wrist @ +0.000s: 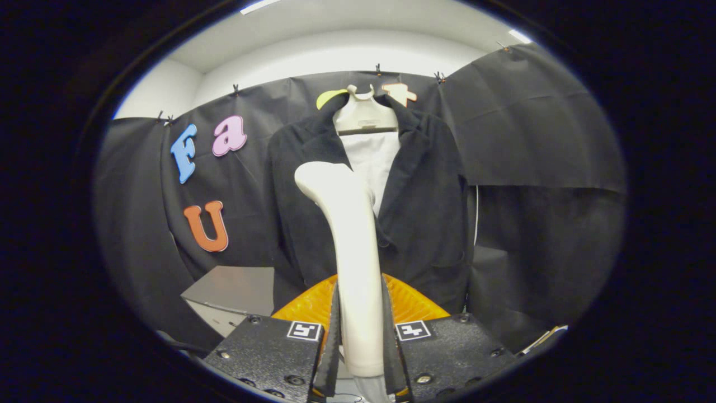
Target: Iron the clothes twice with a garment steamer, once on the left side and once on the right side.
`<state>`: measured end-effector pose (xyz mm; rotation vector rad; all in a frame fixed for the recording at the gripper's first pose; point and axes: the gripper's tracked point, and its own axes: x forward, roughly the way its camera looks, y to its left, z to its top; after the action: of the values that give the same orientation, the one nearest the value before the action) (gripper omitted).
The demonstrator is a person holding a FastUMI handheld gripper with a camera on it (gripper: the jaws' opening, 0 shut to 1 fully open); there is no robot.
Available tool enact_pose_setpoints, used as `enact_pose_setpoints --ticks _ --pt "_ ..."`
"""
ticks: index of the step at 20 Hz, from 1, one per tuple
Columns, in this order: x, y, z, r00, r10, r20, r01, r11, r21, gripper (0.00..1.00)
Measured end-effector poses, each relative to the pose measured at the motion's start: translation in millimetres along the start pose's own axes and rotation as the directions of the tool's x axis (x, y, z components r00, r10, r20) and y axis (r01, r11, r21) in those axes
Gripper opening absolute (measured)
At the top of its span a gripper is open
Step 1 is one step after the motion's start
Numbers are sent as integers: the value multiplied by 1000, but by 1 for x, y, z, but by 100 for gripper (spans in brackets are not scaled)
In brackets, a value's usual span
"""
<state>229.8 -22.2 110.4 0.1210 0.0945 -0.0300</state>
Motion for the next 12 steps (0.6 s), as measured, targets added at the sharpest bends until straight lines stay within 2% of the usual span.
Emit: enact_pose_setpoints --ticks 6,12 --pt "38 2 -21 999 -3 -45 3 1000 -4 35" --pt "48 0 -32 998 -29 -48 27 998 -49 35"
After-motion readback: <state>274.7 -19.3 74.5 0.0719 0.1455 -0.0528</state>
